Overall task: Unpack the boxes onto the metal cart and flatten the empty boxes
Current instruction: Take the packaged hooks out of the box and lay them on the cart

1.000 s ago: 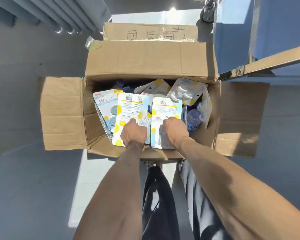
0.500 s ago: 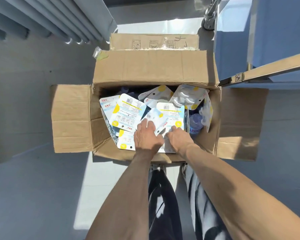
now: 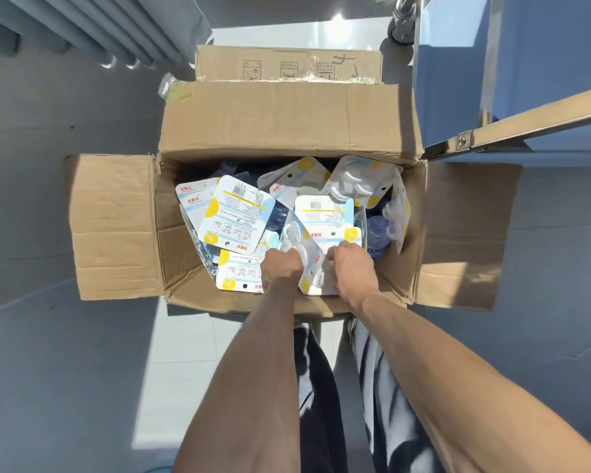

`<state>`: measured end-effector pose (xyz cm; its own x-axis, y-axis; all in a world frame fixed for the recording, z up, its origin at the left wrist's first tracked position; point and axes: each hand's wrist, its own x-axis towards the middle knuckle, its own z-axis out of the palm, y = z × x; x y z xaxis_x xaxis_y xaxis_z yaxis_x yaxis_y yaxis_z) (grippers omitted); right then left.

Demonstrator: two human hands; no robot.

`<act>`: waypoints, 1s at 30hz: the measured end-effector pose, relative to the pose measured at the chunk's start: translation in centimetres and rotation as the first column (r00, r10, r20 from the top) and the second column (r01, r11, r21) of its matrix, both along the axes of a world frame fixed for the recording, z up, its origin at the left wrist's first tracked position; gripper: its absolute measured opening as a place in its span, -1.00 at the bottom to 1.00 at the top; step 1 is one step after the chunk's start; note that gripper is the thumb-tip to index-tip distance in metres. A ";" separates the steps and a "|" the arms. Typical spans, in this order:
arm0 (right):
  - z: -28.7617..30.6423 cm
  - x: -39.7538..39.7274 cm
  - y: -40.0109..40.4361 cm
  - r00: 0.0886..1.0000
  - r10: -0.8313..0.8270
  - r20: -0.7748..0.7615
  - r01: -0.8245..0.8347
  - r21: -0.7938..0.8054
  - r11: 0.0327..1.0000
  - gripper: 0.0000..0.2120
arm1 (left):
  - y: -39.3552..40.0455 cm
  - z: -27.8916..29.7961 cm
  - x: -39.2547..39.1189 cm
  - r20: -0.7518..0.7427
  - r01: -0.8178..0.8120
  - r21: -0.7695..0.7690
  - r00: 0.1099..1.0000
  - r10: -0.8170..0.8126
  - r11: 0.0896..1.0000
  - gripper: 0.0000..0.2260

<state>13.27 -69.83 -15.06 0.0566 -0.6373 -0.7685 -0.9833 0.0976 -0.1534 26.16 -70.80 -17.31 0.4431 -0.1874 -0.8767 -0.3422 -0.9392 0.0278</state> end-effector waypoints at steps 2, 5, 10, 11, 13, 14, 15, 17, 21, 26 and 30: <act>0.6 -0.1 -0.2 1.000 -0.013 0.012 0.013 -0.017 1.000 -0.72 | -0.3 0.3 0.5 0.047 0.028 -0.003 0.998 -0.028 1.000 -0.65; 2.1 -0.2 -1.0 0.999 0.005 0.040 -0.002 -0.082 0.997 -0.72 | -1.0 1.8 1.4 0.100 0.034 -0.035 0.995 -0.030 0.999 -0.64; 7.2 0.3 -3.8 0.992 0.086 -0.088 -0.107 -0.272 0.956 -0.74 | -3.0 7.6 2.5 0.135 0.033 -0.094 0.991 -0.020 0.995 -0.66; 8.8 0.3 -4.5 0.991 0.088 -0.099 -0.113 -0.280 0.953 -0.74 | -3.6 9.3 2.7 0.146 0.036 -0.110 0.989 -0.019 0.993 -0.65; 12.7 0.2 -6.0 0.993 0.036 -0.116 -0.067 -0.282 0.957 -0.74 | -4.8 13.6 2.8 0.158 0.066 -0.141 0.987 -0.043 0.988 -0.65; 15.0 0.1 -6.6 0.993 -0.016 -0.119 -0.020 -0.295 0.955 -0.73 | -5.5 15.7 2.7 0.170 0.093 -0.160 0.983 -0.065 0.983 -0.66; 16.8 0.0 -6.8 0.990 -0.060 -0.126 0.019 -0.305 0.952 -0.74 | -5.9 17.8 2.5 0.184 0.122 -0.174 0.979 -0.089 0.977 -0.67; 22.1 -0.7 -6.9 0.975 -0.185 -0.121 0.136 -0.335 0.933 -0.78 | -6.6 23.2 1.7 0.196 0.219 -0.209 0.964 -0.179 0.953 -0.71; 32.7 -3.1 -5.5 0.892 -0.436 -0.121 0.399 -0.246 0.883 -0.76 | -7.1 34.9 -0.4 0.267 0.464 -0.282 0.879 -0.396 0.840 -0.72; 45.5 -8.5 -5.2 0.818 -0.557 -0.144 0.541 -0.139 0.830 -0.72 | -10.4 48.4 -5.5 0.406 0.572 -0.440 0.814 -0.414 0.693 -0.66; 53.8 -15.1 -9.4 0.769 -0.640 0.011 0.629 -0.194 0.753 -0.72 | -15.7 56.8 -12.4 0.414 0.517 -0.642 0.855 -0.312 0.566 -0.69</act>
<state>-1.85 -79.24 38.71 -0.4465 -0.6358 -0.6296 -0.7121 0.6786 -0.1802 13.74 -86.46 39.53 0.3115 -0.9133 -0.2623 -0.7793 -0.4035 0.4794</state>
